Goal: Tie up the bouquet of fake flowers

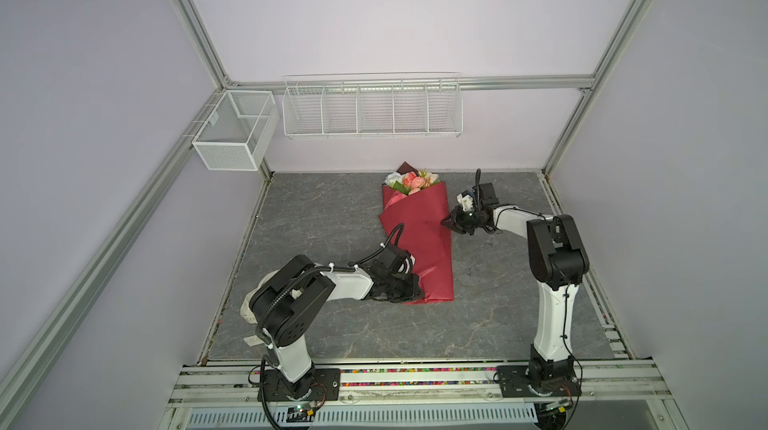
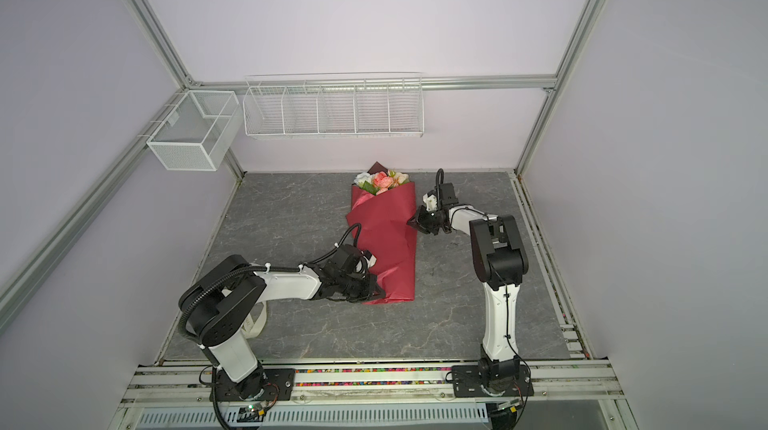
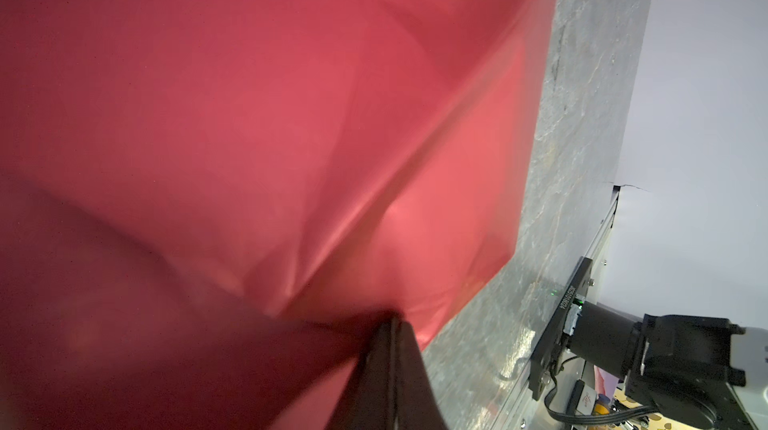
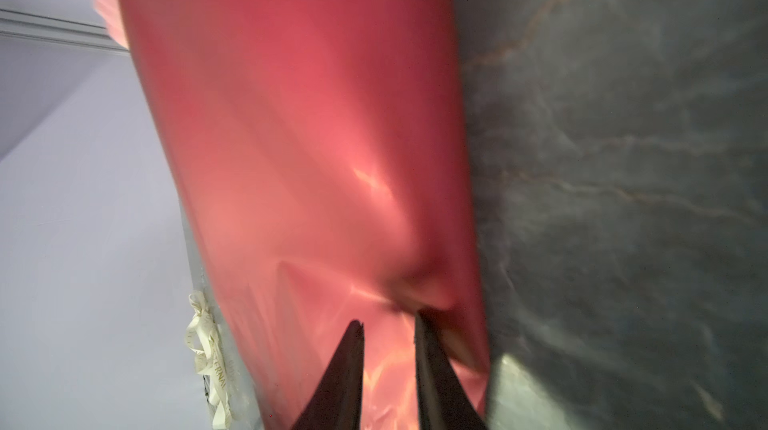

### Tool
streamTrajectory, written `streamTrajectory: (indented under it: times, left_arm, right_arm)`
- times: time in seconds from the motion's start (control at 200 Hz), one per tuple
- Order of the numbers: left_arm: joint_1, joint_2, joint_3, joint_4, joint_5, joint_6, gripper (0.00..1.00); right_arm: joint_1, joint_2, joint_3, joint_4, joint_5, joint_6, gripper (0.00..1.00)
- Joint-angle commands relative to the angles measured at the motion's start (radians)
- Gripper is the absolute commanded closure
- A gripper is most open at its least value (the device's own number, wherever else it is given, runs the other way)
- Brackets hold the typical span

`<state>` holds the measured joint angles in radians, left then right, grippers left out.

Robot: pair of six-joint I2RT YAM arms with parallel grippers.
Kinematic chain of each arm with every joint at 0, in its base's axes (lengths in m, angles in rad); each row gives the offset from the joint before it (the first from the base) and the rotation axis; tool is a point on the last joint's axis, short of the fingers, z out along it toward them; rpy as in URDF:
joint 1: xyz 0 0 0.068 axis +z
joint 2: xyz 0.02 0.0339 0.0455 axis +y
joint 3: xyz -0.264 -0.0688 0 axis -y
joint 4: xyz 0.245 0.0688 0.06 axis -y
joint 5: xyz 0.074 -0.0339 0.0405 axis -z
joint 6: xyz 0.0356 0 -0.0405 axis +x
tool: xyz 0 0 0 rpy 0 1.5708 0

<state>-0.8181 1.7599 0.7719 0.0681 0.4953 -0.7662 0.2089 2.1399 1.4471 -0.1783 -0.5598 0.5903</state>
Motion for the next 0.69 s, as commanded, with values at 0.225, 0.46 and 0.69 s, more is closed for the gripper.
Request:
streamTrajectory:
  times: [0.225,0.46,0.69]
  left_arm:
    - [0.012,0.046,-0.028,-0.060,-0.028,0.005,1.00]
    - [0.016,0.041,-0.036,-0.060,-0.030,0.002,1.00]
    - [0.017,0.035,-0.043,-0.059,-0.032,0.003,1.00]
  right_arm:
    - [-0.044,0.179,0.213,0.019,-0.032,0.040,0.71]
    - [-0.048,0.275,0.355,-0.028,0.028,0.070,0.73]
    - [-0.051,0.315,0.456,-0.120,0.065,0.050,0.77]
